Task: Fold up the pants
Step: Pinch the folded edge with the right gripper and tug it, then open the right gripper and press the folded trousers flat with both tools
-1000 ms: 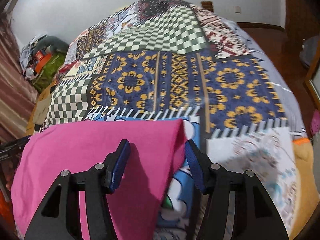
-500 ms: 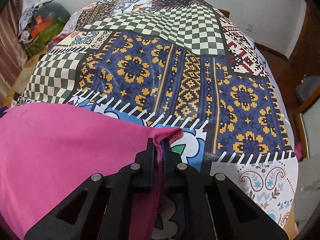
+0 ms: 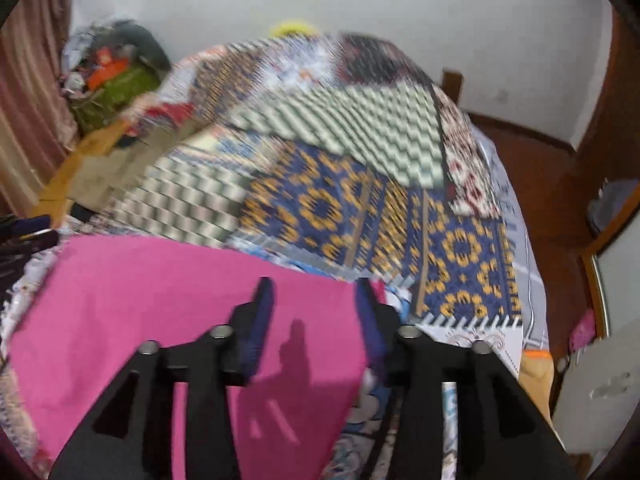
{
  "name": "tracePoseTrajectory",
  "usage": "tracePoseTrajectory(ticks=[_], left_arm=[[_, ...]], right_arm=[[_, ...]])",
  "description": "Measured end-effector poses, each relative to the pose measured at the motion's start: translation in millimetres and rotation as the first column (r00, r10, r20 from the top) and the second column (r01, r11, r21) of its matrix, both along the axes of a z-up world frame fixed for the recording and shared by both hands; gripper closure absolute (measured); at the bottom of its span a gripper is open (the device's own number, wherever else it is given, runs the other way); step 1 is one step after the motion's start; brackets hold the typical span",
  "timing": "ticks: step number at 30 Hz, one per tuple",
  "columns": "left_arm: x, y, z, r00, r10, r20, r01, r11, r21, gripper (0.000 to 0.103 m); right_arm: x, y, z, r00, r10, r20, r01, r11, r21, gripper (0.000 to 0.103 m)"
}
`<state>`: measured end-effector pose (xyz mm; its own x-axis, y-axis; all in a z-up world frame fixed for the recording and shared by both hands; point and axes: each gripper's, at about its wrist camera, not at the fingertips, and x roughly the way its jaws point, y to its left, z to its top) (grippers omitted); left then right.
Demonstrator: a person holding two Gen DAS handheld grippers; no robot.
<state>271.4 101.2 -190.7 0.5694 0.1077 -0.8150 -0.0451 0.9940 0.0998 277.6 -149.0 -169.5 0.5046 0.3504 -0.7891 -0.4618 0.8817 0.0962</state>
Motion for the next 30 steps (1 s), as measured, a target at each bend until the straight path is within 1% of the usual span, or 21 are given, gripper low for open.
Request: tracePoseTrajectory(ticks=[1,2,3,4,5,6,7,10,13,16,20,21,22,26,28,30], left_arm=[[-0.3,-2.9,6.7,1.000,-0.006,0.020,0.006,1.000,-0.006,0.046],[-0.8,-5.7,12.3,0.999,-0.013,0.038,0.014,1.000,-0.014,0.043],[-0.7,-8.4,16.7,0.998,-0.020,0.051,0.021,1.000,-0.020,0.037],[-0.1,-11.2,20.5,0.998,-0.027,0.063,0.029,0.999,-0.025,0.030],[0.8,-13.9,23.9,0.997,-0.035,0.072,0.038,0.999,-0.032,0.027],[1.7,-17.0,26.3,0.996,-0.043,0.079,0.046,0.998,-0.039,0.022],[2.8,-18.8,27.4,0.995,-0.048,0.083,0.052,0.998,-0.046,0.021],[10.0,-22.7,22.7,0.997,-0.051,0.064,0.055,0.996,-0.063,0.018],[17.1,-22.5,10.1,0.999,-0.044,0.022,0.046,0.995,-0.091,0.017],[25.5,-20.2,-11.1,0.998,-0.037,-0.053,0.030,0.991,-0.129,0.017],[28.0,-26.0,-41.7,0.987,-0.063,-0.147,0.045,0.992,-0.121,0.016],[26.4,-26.6,-43.9,0.988,-0.065,-0.142,0.048,0.992,-0.117,0.015],[24.1,-27.0,-43.3,0.989,-0.067,-0.129,0.053,0.992,-0.111,0.014],[17.0,-28.9,-37.0,0.988,-0.085,-0.130,0.073,0.993,-0.094,0.014],[10.7,-31.9,-36.2,0.986,-0.098,-0.136,0.089,0.993,-0.071,0.014],[-1.0,-35.7,-34.1,0.988,-0.107,-0.116,0.103,0.994,-0.037,0.014]], right_arm=[[-2.7,6.0,5.8,1.000,0.013,0.010,-0.013,1.000,0.010,0.052],[-6.6,11.9,12.1,0.999,0.026,0.018,-0.027,0.999,0.021,0.045],[-11.4,16.9,18.7,0.999,0.039,0.026,-0.040,0.999,0.036,0.042],[-14.4,23.3,24.3,0.998,0.054,0.034,-0.056,0.997,0.056,0.036],[-13.8,30.1,25.3,0.997,0.063,0.046,-0.066,0.996,0.061,0.034],[-11.9,37.5,25.7,0.996,0.077,0.050,-0.081,0.994,0.076,0.034],[-13.1,44.5,26.9,0.995,0.092,0.045,-0.096,0.992,0.086,0.034],[-12.8,62.3,19.1,0.992,0.124,0.024,-0.126,0.988,0.094,0.032],[-15.4,80.0,4.2,0.988,0.155,-0.008,-0.154,0.985,0.071,0.022],[-18.4,94.8,-15.3,0.978,0.202,-0.058,-0.200,0.979,0.039,0.022],[-21.0,104.3,-44.0,0.959,0.241,-0.151,-0.245,0.970,-0.008,0.022],[-22.6,102.9,-48.0,0.956,0.243,-0.164,-0.247,0.969,-0.001,0.021],[-23.8,99.7,-48.4,0.958,0.237,-0.160,-0.239,0.971,0.010,0.019],[-28.7,89.8,-47.6,0.957,0.240,-0.165,-0.243,0.970,0.005,0.018],[-34.9,82.2,-48.2,0.957,0.237,-0.166,-0.240,0.971,0.004,0.018],[-43.0,74.4,-48.7,0.958,0.232,-0.167,-0.234,0.972,0.004,0.017]])
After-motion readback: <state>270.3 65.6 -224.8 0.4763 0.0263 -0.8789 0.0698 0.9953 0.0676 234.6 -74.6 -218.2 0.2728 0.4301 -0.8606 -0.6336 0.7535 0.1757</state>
